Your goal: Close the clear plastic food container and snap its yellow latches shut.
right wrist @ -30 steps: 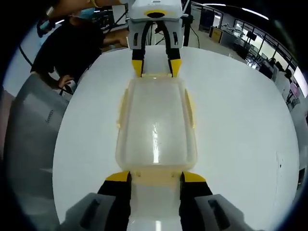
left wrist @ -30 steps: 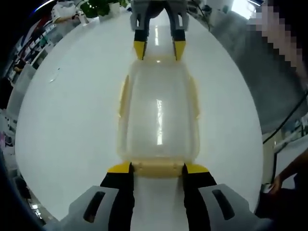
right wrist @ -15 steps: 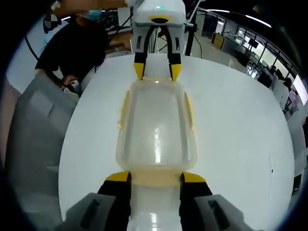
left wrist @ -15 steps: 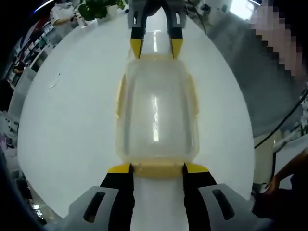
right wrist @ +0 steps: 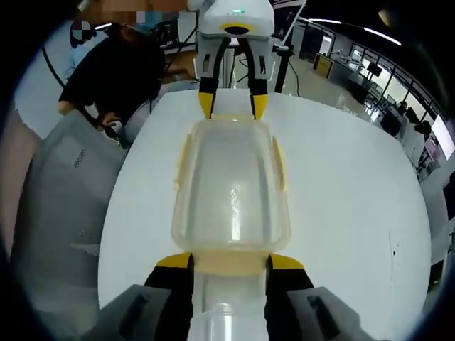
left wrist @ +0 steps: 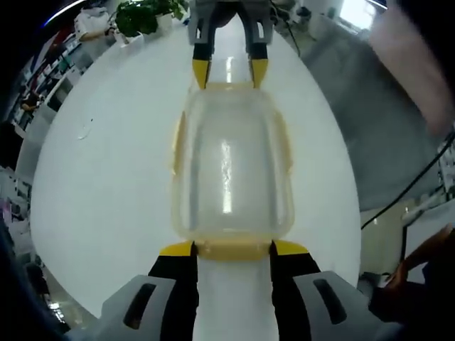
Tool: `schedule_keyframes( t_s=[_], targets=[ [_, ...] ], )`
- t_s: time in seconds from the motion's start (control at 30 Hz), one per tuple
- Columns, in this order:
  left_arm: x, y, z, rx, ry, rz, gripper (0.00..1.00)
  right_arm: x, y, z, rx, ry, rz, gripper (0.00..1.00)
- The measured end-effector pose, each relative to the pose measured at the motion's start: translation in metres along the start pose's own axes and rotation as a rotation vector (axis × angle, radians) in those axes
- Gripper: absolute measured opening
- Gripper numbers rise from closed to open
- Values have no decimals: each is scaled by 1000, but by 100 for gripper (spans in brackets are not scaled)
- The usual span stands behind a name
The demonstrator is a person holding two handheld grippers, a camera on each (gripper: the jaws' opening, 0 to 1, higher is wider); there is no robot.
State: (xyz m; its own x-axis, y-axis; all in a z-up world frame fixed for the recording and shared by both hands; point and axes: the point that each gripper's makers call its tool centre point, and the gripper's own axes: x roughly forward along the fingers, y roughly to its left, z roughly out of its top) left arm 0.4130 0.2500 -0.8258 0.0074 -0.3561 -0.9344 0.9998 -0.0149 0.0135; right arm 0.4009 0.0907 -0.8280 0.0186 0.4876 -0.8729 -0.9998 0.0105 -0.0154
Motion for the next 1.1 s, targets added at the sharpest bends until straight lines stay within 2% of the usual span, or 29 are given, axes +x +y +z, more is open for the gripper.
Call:
schedule_keyframes(
  t_s=[0.3, 0.6, 0.93, 1.1],
  targets=[
    [-8, 0, 8, 9, 9, 2, 37, -9, 1, 0, 2, -9, -5, 37],
    [-14, -1, 20, 8, -9, 15, 37, -21, 1, -3, -7, -19, -5, 37],
    [-12, 0, 34, 0, -23, 12, 37, -32, 0, -13, -13, -9, -3, 37],
    [-9, 3, 40, 14, -11, 24, 37, -35, -3, -17, -10, -8, -9, 37]
  ],
)
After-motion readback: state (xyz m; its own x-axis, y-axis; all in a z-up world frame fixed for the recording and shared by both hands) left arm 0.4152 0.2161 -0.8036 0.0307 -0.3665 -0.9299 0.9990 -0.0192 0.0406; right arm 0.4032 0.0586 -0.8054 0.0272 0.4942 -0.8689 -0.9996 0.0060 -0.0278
